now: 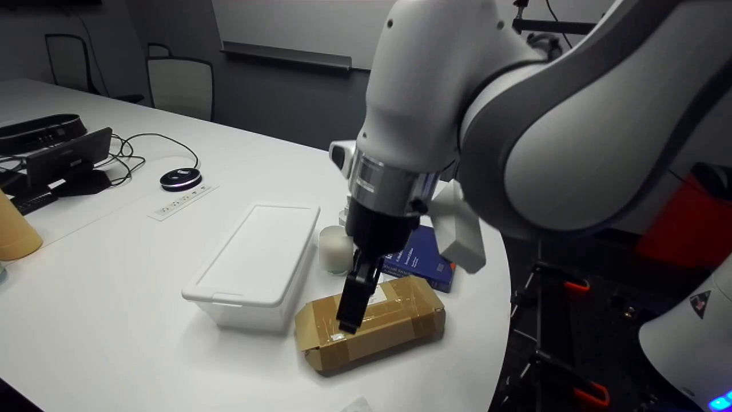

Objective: Use the tissue to wipe the box

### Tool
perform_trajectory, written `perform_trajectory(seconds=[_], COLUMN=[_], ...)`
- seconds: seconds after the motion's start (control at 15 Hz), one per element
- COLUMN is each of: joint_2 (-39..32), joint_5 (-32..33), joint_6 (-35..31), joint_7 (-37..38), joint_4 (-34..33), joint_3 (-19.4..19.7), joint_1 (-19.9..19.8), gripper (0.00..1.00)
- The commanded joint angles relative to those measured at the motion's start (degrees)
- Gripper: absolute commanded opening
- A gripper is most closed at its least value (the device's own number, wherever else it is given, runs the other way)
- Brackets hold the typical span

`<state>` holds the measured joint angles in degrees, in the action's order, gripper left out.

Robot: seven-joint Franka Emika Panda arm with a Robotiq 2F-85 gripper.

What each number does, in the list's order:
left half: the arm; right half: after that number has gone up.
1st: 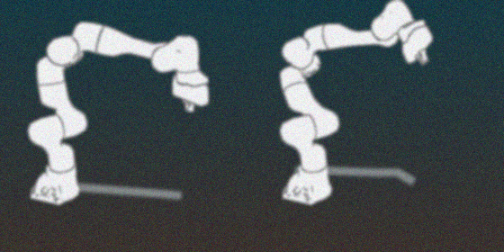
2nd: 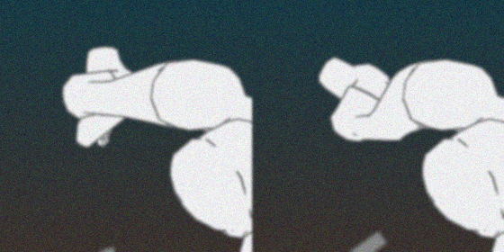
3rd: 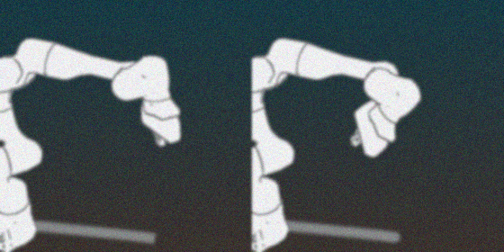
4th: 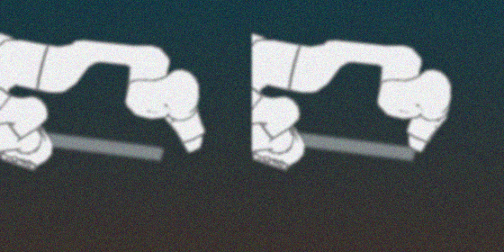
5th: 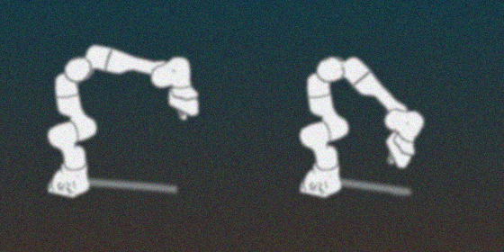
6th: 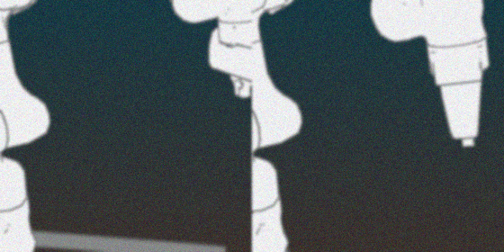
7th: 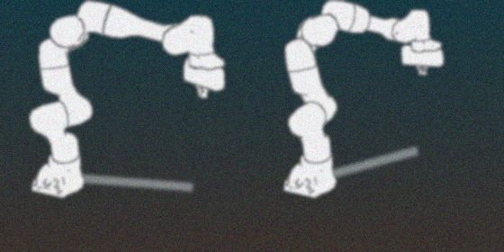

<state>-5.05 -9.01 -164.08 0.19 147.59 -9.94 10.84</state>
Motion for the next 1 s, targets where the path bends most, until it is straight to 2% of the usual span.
perform_trajectory(seconds=[0.0, 0.6, 0.93], joint_2=[-7.52, -21.08, -26.6], joint_5=[-2.96, -0.13, 2.86], joint_6=[-3.55, -9.52, -10.28], joint_7=[-1.88, -1.48, -1.19], joint_4=[-3.49, -6.4, -7.34], joint_3=[-2.8, -7.2, -6.98], joint_1=[-0.48, -2.78, -1.16], gripper=[1.0, 1.0, 1.0])
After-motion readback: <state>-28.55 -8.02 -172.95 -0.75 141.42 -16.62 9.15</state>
